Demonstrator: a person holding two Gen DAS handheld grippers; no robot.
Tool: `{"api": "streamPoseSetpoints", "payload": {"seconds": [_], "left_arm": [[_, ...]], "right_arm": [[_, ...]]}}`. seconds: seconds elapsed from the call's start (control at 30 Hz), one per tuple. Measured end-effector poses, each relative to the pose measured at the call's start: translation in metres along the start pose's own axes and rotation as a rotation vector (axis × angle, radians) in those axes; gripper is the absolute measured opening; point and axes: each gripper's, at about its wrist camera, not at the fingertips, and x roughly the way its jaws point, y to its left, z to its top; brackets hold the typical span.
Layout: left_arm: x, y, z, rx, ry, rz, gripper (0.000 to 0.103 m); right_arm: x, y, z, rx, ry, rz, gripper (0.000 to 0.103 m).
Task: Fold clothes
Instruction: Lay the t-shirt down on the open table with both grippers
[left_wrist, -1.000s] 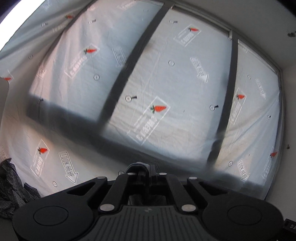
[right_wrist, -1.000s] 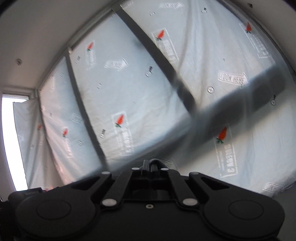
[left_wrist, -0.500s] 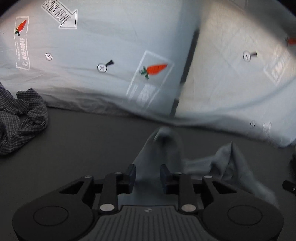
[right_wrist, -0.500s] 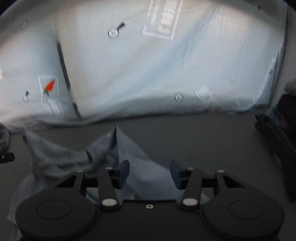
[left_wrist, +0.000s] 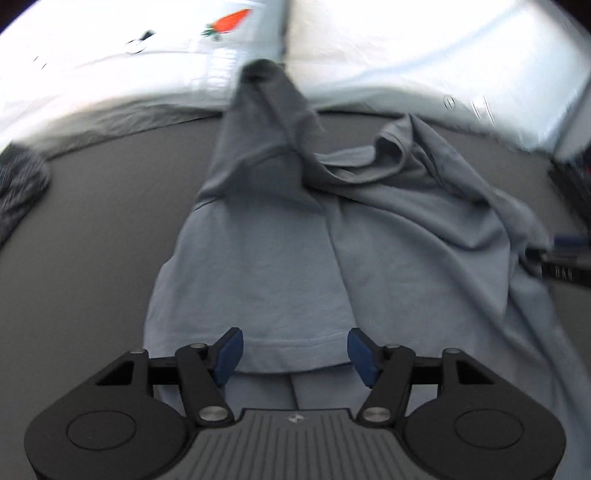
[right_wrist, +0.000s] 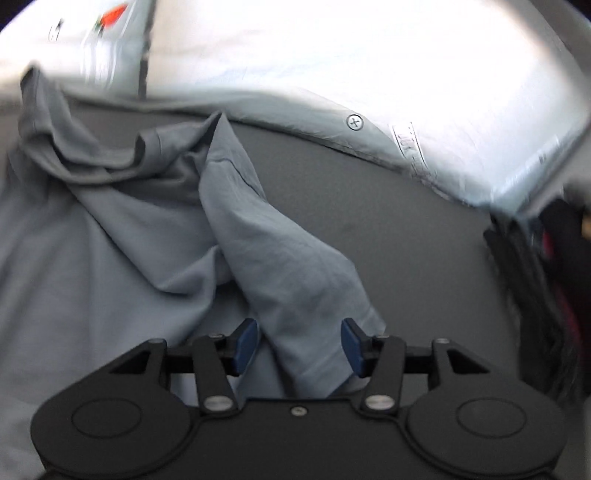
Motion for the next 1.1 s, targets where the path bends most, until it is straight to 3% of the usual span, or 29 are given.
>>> {"api": "streamPoseSetpoints", "payload": {"seconds": [0.17, 0.2, 0.23, 0.27, 0.3, 0.33, 0.43, 0.57, 0.63, 0.67, 0.7, 0.73, 0.8, 0.87, 0.97, 1.07, 1.1], "left_arm": [[0.018, -0.022, 0.001, 0.102, -0.017, 0.045, 0.067], [0.023, -0.025, 0.001, 0.117, -0.012, 0.068, 0.065], [0.025, -0.025, 0.002, 0.108, -0.010, 0.076, 0.045], [0.027, -0.024, 0.003, 0.094, -0.009, 0.080, 0.026], [0.029, -0.023, 0.005, 0.080, -0.007, 0.084, 0.012], [0.028, -0.020, 0.010, 0.060, -0.012, 0.100, 0.007], [0.012, 0.000, 0.026, 0.035, -0.099, 0.203, 0.004], [-0.007, 0.062, 0.059, -0.052, -0.217, 0.427, 0.005], [-0.012, 0.114, 0.076, -0.227, -0.238, 0.576, 0.010], [-0.015, 0.138, 0.081, -0.330, -0.231, 0.624, 0.014], [-0.018, 0.161, 0.085, -0.431, -0.222, 0.666, 0.013], [-0.023, 0.177, 0.086, -0.506, -0.227, 0.674, 0.013], [-0.033, 0.188, 0.086, -0.549, -0.266, 0.620, 0.020], [-0.037, 0.179, 0.085, -0.503, -0.281, 0.534, 0.036], [-0.022, 0.145, 0.090, -0.409, -0.259, 0.355, 0.039], [0.003, 0.114, 0.089, -0.376, -0.218, 0.181, 0.039], [0.016, 0.105, 0.089, -0.366, -0.190, 0.141, 0.039]], "right_arm": [[0.016, -0.003, 0.004, -0.080, 0.028, 0.022, 0.049], [0.017, -0.005, 0.005, -0.093, 0.026, 0.030, 0.036], [0.019, -0.008, 0.007, -0.100, 0.022, 0.036, 0.011], [0.020, -0.011, 0.010, -0.098, 0.020, 0.032, 0.004], [0.022, -0.016, 0.014, -0.085, 0.016, 0.020, 0.004], [0.024, -0.022, 0.019, -0.066, 0.007, 0.007, 0.004], [0.028, -0.050, 0.038, 0.000, -0.037, -0.070, 0.002], [0.042, -0.093, 0.064, 0.098, -0.066, -0.178, 0.003], [0.047, -0.107, 0.072, 0.125, -0.067, -0.202, 0.009], [0.047, -0.109, 0.075, 0.117, -0.077, -0.221, 0.017], [0.044, -0.108, 0.076, 0.113, -0.089, -0.242, 0.038], [0.040, -0.107, 0.076, 0.117, -0.104, -0.249, 0.051], [0.030, -0.102, 0.073, 0.142, -0.136, -0.183, 0.051], [0.024, -0.091, 0.070, 0.162, -0.149, -0.065, 0.051], [0.025, -0.063, 0.072, 0.186, -0.135, 0.153, 0.047], [0.037, -0.034, 0.082, 0.237, -0.112, 0.366, 0.030], [0.043, -0.023, 0.086, 0.245, -0.102, 0.419, 0.018]]}}
